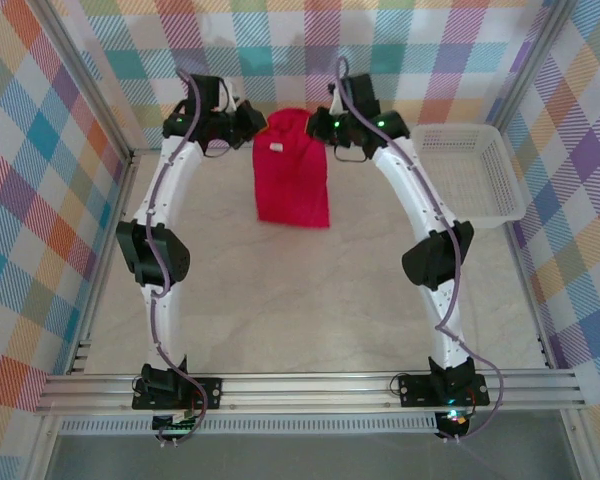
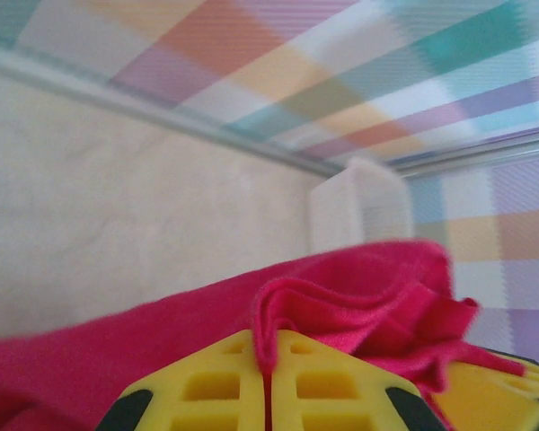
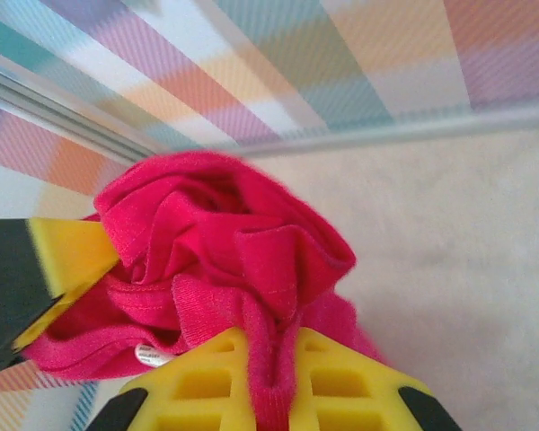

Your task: Fold the inside-out t-shirt

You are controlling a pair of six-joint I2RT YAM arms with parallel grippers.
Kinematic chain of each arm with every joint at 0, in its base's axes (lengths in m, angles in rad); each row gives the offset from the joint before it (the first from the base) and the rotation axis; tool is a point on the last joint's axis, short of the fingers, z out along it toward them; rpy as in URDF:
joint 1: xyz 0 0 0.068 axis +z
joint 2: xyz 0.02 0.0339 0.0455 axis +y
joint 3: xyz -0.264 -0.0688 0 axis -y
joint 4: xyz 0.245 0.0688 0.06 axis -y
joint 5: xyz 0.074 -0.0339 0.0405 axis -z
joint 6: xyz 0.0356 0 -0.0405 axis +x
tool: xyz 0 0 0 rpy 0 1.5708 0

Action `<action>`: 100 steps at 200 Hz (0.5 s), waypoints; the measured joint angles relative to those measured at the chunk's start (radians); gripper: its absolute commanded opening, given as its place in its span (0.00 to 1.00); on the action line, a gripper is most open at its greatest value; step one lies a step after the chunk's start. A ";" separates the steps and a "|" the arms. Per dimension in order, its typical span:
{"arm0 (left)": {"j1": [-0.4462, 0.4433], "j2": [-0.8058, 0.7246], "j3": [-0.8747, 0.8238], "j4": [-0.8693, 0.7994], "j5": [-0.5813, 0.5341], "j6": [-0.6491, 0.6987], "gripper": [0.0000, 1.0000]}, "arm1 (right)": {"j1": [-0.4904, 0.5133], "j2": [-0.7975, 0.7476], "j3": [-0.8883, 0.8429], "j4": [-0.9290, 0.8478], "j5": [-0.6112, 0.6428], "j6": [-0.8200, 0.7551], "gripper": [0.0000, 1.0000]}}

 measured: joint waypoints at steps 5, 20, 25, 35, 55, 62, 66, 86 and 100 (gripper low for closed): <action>0.000 -0.021 -0.011 0.005 0.000 0.004 0.00 | 0.000 -0.020 -0.006 -0.002 0.000 -0.005 0.00; -0.002 -0.138 -0.161 0.060 -0.002 0.016 0.00 | 0.006 -0.130 -0.148 0.021 -0.002 -0.022 0.00; -0.006 -0.192 -0.244 0.086 -0.003 0.022 0.00 | 0.010 -0.182 -0.239 0.044 -0.006 -0.024 0.00; -0.013 -0.309 -0.436 0.154 -0.008 0.026 0.00 | 0.021 -0.277 -0.421 0.099 -0.013 -0.022 0.00; -0.042 -0.524 -0.818 0.263 -0.025 0.024 0.00 | 0.051 -0.442 -0.814 0.214 -0.038 0.005 0.00; -0.056 -0.578 -0.930 0.294 -0.031 0.018 0.00 | 0.064 -0.488 -0.951 0.262 -0.047 0.023 0.00; -0.065 -0.607 -0.998 0.314 -0.039 0.014 0.00 | 0.071 -0.508 -1.027 0.282 -0.053 0.032 0.00; -0.111 -0.707 -1.270 0.354 -0.066 -0.018 0.00 | 0.113 -0.577 -1.321 0.353 -0.064 0.094 0.00; -0.137 -0.737 -1.386 0.351 -0.082 -0.032 0.00 | 0.139 -0.600 -1.437 0.360 -0.064 0.131 0.00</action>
